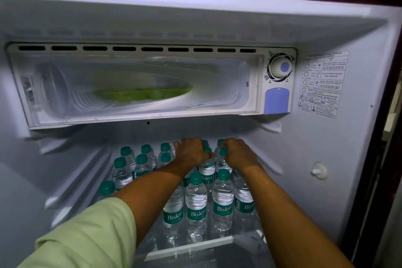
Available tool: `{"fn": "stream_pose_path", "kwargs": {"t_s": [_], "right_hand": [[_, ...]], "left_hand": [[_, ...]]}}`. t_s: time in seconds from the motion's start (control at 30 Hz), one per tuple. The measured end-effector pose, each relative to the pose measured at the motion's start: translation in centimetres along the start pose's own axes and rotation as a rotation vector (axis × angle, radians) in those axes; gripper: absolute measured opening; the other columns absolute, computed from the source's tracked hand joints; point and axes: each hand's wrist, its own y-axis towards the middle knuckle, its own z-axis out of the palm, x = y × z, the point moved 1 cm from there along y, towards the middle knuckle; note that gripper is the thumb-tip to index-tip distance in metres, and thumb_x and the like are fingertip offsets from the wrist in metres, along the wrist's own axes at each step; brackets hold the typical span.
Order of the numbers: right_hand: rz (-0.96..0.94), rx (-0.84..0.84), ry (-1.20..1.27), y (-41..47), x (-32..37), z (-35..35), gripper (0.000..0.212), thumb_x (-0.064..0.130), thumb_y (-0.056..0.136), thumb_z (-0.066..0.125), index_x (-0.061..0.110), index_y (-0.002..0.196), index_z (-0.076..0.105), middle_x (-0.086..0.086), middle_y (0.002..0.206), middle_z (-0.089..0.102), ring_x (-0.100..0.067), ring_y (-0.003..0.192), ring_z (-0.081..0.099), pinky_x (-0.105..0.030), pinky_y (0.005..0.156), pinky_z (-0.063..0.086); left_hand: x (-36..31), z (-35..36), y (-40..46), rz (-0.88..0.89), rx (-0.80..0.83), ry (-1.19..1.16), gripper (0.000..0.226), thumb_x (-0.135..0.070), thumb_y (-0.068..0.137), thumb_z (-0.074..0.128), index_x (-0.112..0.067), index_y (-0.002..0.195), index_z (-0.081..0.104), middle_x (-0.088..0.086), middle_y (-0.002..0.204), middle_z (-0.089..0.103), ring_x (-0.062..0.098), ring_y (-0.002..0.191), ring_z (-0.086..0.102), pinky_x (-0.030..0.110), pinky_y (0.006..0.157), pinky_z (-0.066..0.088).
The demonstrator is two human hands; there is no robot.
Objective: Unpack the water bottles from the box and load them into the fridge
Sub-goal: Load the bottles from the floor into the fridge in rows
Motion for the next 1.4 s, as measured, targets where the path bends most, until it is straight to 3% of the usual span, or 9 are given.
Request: {"fn": "stream_pose_path", "kwargs": {"t_s": [0.4,0.53,0.67,0.77,1.03,1.2,1.4], "right_hand": [[0.022,-0.003,-0.067,-0.3,0.3,-0.1,0.048,0.017,0.09,0.067,0.02,0.136,0.054,-0.01,0.132,0.061,-0.032,0.112,0.062,-0.04,0.09,0.052],[0.021,-0.005,-0.058,-0.6,0.6,-0.2,0.05,0.022,0.087,0.071,0.025,0.134,0.055,-0.006,0.131,0.063,-0.03,0.11,0.063,-0.039,0.088,0.053],[0.035,-0.015,0.024,-0.9,0.7,-0.8,0.052,0.028,0.085,0.071,0.025,0.135,0.057,-0.006,0.131,0.063,-0.031,0.111,0.063,-0.037,0.088,0.052],[0.034,-0.076,0.062,-1.3,1.1,-1.6,0.041,0.028,0.086,0.068,0.026,0.127,0.065,-0.004,0.127,0.067,-0.031,0.108,0.064,-0.036,0.088,0.051],[-0.02,-0.275,0.094,-3.0,2.6,-2.8,0.03,0.016,0.086,0.068,0.033,0.11,0.073,0.001,0.114,0.073,-0.03,0.099,0.068,-0.036,0.084,0.054],[-0.107,-0.311,0.166,-3.9,4.1,-3.3,0.028,0.012,0.09,0.06,0.03,0.105,0.074,0.002,0.115,0.072,-0.024,0.099,0.068,-0.036,0.085,0.056],[-0.134,-0.376,0.316,-6.0,6.8,-3.5,0.029,0.005,0.094,0.054,0.022,0.102,0.075,-0.001,0.116,0.07,-0.023,0.102,0.064,-0.024,0.083,0.048]], "left_hand": [[0.0,-0.4,-0.3,0.014,0.013,-0.027,0.04,-0.064,0.083,0.061,-0.024,0.085,0.056,0.004,0.102,0.067,0.027,0.103,0.057,0.042,0.096,0.033],[0.1,-0.7,-0.3,-0.004,0.031,-0.104,0.042,-0.064,0.085,0.059,-0.023,0.076,0.057,0.004,0.091,0.066,0.027,0.097,0.061,0.043,0.097,0.042],[0.4,-1.9,-0.9,-0.007,0.012,-0.155,0.044,-0.061,0.087,0.06,-0.018,0.088,0.07,0.003,0.093,0.07,0.026,0.096,0.063,0.042,0.096,0.046],[0.8,-3.2,-1.5,0.032,-0.041,-0.117,0.045,-0.062,0.088,0.056,-0.02,0.088,0.073,0.001,0.094,0.072,0.024,0.096,0.062,0.036,0.093,0.04],[1.9,-6.0,-4.2,0.109,-0.165,0.012,0.068,-0.077,0.089,0.03,-0.022,0.067,0.063,-0.004,0.067,0.063,0.021,0.08,0.06,0.045,0.096,0.035],[2.0,-7.2,-6.3,0.154,-0.266,-0.011,0.062,-0.074,0.09,0.035,-0.023,0.082,0.069,-0.003,0.074,0.068,0.021,0.084,0.063,0.039,0.094,0.039],[2.3,-7.4,-9.8,0.159,-0.353,-0.087,0.062,-0.074,0.088,0.038,-0.025,0.107,0.071,-0.004,0.106,0.073,0.022,0.108,0.059,0.039,0.093,0.037]]}}
